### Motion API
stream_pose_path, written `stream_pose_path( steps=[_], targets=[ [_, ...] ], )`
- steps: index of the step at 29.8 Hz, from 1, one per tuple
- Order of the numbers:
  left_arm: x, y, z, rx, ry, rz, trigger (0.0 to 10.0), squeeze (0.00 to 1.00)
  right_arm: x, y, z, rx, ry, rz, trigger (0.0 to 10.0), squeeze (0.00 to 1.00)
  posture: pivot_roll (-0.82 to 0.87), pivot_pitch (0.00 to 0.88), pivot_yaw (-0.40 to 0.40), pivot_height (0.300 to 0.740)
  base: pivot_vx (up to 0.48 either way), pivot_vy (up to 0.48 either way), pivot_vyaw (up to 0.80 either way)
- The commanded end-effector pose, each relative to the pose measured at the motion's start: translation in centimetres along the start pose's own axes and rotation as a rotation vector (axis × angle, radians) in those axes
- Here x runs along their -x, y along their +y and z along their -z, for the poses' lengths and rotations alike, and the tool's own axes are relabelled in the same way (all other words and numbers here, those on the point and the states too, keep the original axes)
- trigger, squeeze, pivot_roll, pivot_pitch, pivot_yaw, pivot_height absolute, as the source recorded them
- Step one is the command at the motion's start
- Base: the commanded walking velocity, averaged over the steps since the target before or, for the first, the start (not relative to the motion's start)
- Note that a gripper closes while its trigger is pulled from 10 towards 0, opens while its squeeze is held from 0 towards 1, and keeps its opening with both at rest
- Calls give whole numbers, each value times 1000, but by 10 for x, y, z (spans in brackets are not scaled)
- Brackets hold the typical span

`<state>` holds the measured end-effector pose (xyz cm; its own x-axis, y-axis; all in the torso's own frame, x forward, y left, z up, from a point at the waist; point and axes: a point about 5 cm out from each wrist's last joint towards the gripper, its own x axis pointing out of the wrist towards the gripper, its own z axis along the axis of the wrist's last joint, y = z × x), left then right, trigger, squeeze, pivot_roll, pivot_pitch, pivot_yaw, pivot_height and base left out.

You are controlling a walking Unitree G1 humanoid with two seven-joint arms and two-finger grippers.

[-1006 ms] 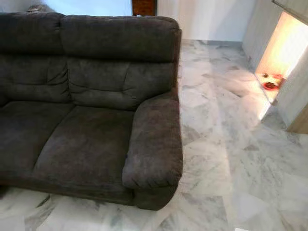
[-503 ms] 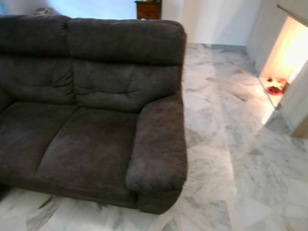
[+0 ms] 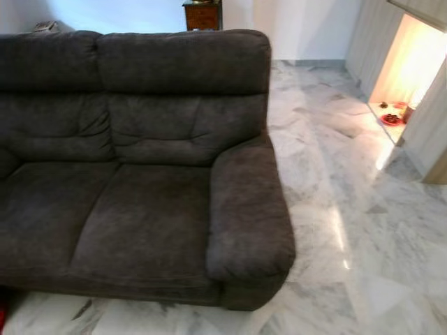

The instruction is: Move the pillow to the sofa from floor

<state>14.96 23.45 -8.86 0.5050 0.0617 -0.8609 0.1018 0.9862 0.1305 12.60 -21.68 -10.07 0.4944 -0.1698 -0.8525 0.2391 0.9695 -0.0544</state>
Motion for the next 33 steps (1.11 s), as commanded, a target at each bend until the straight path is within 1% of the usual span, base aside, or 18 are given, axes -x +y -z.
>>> stream_pose_path(
  steps=[1, 7, 17, 23, 27, 33],
  targets=[
    [1, 1, 8, 6, 30, -2, 10000, 0, 1, -1, 1, -4, -2, 1, 10000, 0, 72, 73, 46, 740, 0, 480, 0],
    [2, 3, 8, 7, 28, -3, 10000, 0, 0, 2, 0, -15, -8, -7, 10000, 0, 75, 76, 48, 740, 0, 480, 0],
    [2, 2, 13, 7, 56, -12, 10000, 0, 0, 7, 1, -9, 1, -17, 10000, 0, 78, 83, 54, 740, 0, 480, 0],
    [1, -3, 10, 6, 56, -10, 10000, 0, 0, 7, 2, -4, 6, -19, 10000, 0, 81, 83, 53, 740, 0, 480, 0],
    [-1, -9, 9, 7, 57, -5, 10000, 0, 0, 8, 3, -4, 6, -19, 10000, 0, 82, 85, 51, 740, 0, 480, 0],
    [-1, -9, 7, 6, 50, -3, 10000, 0, 0, 8, 2, -5, 5, -21, 10000, 0, 81, 83, 52, 740, 0, 480, 0]
  ],
)
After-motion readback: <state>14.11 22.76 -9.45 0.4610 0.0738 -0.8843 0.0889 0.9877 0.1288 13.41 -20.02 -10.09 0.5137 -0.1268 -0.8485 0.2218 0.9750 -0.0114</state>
